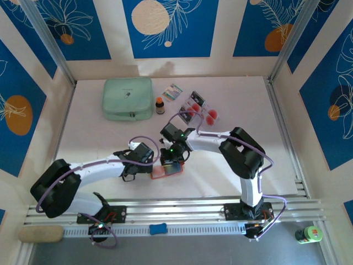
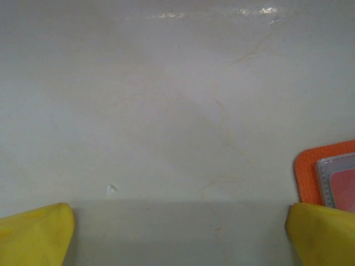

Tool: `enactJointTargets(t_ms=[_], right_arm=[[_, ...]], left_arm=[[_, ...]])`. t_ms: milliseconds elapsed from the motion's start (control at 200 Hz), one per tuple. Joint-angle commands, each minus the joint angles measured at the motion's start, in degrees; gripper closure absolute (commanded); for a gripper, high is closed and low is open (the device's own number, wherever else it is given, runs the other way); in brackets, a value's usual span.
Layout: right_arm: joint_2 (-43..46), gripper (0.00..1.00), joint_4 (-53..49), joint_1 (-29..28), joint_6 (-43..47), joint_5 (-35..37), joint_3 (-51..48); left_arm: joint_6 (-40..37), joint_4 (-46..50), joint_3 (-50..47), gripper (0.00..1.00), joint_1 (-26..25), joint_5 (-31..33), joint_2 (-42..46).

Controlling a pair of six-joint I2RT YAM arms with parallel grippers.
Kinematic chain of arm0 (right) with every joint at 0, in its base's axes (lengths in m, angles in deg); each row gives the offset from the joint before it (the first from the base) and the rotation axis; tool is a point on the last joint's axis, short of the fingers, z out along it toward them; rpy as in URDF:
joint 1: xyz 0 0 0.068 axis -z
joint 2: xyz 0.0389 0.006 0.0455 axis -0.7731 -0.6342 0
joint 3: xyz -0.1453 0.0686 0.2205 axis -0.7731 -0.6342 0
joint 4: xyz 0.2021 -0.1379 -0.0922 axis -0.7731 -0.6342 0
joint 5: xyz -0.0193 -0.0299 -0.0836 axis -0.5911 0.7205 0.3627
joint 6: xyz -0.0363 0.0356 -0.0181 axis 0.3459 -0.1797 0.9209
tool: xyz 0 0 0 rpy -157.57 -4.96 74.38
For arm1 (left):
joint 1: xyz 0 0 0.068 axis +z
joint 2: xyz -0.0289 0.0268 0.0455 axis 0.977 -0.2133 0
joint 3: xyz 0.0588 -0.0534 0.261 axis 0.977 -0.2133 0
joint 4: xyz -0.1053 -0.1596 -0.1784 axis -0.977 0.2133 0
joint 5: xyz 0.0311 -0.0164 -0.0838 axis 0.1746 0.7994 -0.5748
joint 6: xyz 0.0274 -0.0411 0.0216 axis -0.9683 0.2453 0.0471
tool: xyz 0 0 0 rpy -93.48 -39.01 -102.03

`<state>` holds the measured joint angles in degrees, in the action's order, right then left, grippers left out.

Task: Put the credit cards into the card holder

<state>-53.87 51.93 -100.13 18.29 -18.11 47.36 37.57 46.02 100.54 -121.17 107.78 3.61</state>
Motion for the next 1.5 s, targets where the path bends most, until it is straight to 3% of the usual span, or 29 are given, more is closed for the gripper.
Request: enactJointTargets(t_ms=[0, 250, 930, 1010, 1275, 1495], right_arm=[[-1.1, 1.00, 0.8, -0.6, -1.2, -3.6, 1.2], [-1.1, 1.00, 2.7, 0.8, -2.4, -6.7, 0.2], [4.5, 0.99, 2.0, 4.3, -2.1, -5.6, -1.8], [6.0, 0.95, 0.6, 4.9, -1.4, -4.0, -1.8], [10.6, 0.63, -7.2, 6.3, 3.6, 7.2, -2.8], [11.0, 0.58, -10.7, 6.5, 5.7, 14.3, -4.5]], left_arm=[[-0.8, -2.0, -0.3, 0.00, 0.6, -0.8, -0.9], [-0.8, -1.4, 0.2, 0.00, 0.5, -0.3, -0.2], [-1.3, 2.9, 1.1, 0.00, 4.1, 2.3, 10.1], [-1.5, 2.9, 1.2, 0.00, 4.2, 2.1, 10.2], [-2.1, 2.4, 2.1, 0.00, 4.2, 1.3, 10.4], [-2.7, 2.0, 3.5, 0.00, 4.2, 0.3, 9.9]])
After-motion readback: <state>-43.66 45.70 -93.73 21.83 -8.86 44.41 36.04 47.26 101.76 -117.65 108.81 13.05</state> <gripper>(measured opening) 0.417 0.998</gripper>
